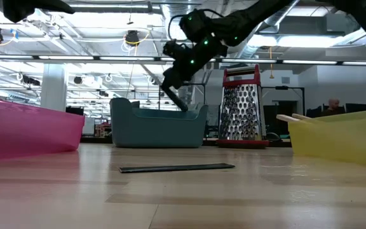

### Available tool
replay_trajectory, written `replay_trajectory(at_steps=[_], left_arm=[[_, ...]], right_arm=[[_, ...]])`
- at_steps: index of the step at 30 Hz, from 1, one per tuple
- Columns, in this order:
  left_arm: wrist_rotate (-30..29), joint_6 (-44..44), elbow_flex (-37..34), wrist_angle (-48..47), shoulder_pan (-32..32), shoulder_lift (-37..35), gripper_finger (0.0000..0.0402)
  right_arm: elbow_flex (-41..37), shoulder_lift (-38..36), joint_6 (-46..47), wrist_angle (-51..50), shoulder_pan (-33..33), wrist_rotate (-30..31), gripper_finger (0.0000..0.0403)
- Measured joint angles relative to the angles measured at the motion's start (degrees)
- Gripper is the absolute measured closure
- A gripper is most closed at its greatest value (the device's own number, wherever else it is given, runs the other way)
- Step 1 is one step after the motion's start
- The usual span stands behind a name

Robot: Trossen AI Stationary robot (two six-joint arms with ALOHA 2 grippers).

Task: Pick & Place Kitchen Items
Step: Put the black table knife into the blue bin

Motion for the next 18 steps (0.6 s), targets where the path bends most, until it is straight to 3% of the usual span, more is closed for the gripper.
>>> replay_trajectory(at_steps=[18], left_arm=[[-1.2, 0.0, 0.0, 0.1, 0.0, 0.0, 0.0174]], right_arm=[[-0.8, 2.5, 4.4, -10.2, 1.0, -1.2, 0.0331]])
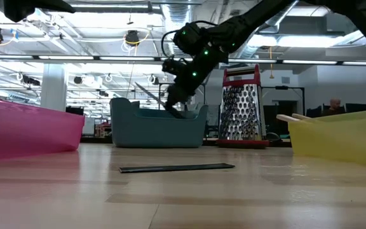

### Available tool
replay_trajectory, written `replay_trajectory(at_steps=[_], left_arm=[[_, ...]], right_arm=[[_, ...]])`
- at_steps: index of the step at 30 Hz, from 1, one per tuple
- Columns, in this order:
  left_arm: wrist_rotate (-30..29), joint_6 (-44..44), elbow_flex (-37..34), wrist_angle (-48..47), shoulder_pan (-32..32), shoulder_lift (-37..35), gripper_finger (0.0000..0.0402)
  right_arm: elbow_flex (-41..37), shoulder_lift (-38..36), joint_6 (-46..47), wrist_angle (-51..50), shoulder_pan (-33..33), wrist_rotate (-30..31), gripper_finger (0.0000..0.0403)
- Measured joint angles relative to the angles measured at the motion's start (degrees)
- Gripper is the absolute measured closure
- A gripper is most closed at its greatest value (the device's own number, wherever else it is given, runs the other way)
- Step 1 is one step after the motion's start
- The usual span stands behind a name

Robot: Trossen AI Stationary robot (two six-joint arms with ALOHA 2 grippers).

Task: Pick & Place Kitchen Items
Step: Put the black table knife into the blue bin

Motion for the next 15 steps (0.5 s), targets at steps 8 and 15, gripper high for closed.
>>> replay_trajectory(at_steps=[8, 15], left_arm=[[0.0, 0.0, 0.0, 0.2, 0.0, 0.0, 0.0174], [0.0, 0.0, 0.0, 0.3, 0.0, 0.0, 0.0174]], right_arm=[[0.3, 3.0, -2.1, 3.5, 0.1, 2.1, 0.0331], [0.3, 3.8, -0.4, 1.8, -0.5, 1.3, 0.0331]])
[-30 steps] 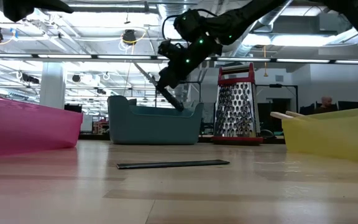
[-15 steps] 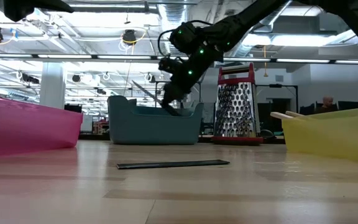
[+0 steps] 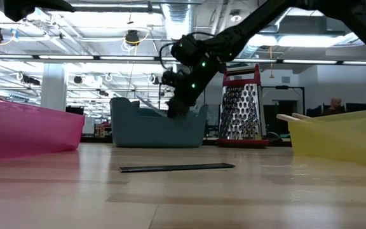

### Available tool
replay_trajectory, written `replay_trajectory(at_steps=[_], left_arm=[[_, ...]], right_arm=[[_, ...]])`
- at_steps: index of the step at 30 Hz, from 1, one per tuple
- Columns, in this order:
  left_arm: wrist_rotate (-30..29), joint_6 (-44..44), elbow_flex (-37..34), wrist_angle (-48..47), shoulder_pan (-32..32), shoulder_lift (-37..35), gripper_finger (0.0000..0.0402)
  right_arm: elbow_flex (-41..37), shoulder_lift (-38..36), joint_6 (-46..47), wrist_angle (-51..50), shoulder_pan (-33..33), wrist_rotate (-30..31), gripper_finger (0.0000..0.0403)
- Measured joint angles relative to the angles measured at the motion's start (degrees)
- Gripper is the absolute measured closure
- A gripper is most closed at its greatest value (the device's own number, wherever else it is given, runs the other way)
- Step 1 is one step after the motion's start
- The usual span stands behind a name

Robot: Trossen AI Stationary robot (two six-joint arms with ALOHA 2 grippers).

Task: Pick & Place Kitchen Items
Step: Put the black table knife into the blue bin, then return to Home Position

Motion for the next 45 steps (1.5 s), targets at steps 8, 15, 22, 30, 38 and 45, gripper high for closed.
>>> replay_trajectory(at_steps=[8, 15, 22, 30, 38, 45], left_arm=[[0.0, 0.0, 0.0, 0.1, 0.0, 0.0, 0.0174], [0.0, 0.0, 0.0, 0.1, 0.0, 0.0, 0.0174], [0.0, 0.0, 0.0, 0.1, 0.0, 0.0, 0.0174], [0.0, 0.0, 0.0, 0.0, 0.0, 0.0, 0.0174], [-0.3, 8.0, 0.0, 2.1, 0.0, 0.8, 0.0174], [2.6, 27.0, 0.0, 18.6, 4.3, 7.8, 0.0174]], right_arm=[[-0.1, 0.5, -0.1, -0.2, 0.1, 1.5, 0.0307], [-0.1, 0.6, 0.0, -0.3, 0.1, 1.6, 0.0280], [0.2, 0.4, -0.1, -1.2, 0.4, 1.8, 0.0254], [12.9, -7.0, 0.3, -23.1, 3.3, 2.0, 0.0169], [23.8, -23.7, 4.5, -42.6, 10.1, -1.1, 0.0148], [24.1, -39.7, 15.1, -44.4, 19.5, -1.4, 0.0148]])
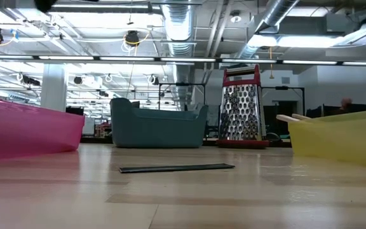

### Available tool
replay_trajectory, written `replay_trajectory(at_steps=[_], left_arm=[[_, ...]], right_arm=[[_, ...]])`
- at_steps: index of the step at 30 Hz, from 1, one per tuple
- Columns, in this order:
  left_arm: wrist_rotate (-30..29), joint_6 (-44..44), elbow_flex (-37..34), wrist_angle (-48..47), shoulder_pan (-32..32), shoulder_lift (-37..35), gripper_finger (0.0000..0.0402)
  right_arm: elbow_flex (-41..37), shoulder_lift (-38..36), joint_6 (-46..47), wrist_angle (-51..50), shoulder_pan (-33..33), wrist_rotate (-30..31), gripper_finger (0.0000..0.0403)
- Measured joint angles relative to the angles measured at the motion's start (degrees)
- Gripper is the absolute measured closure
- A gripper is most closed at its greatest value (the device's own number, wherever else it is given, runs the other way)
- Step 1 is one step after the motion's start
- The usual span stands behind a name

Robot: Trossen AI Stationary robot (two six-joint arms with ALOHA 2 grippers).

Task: Pick & Place Kitchen Items
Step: Return to Home Position

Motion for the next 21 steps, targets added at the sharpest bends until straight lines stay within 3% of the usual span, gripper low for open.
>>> replay_trajectory(at_steps=[3, 7, 11, 16, 21], left_arm=[[6.1, 6.8, 0.0, 7.6, 3.6, 4.9, 0.0174], [13.6, 9.2, 0.0, 15.0, 8.3, 11.4, 0.0174], [20.3, 9.2, 0.0, 18.1, 11.8, 17.4, 0.0174], [24.5, 8.6, 0.0, 19.4, 14.1, 21.9, 0.0174], [25.3, 8.9, -0.1, 20.0, 14.5, 18.7, 0.0174]], right_arm=[[0.0, -4.5, 3.1, -0.5, 4.8, -0.1, 0.0148], [0.0, -8.1, 7.6, -1.9, 10.8, 0.8, 0.0148], [-0.1, -9.4, 15.2, -11.1, 16.0, 6.4, 0.0148], [-6.0, -9.3, 30.5, -25.2, 21.1, 17.4, 0.0148], [-17.1, -9.8, 33.9, -24.0, 27.2, 21.6, 0.0148]])
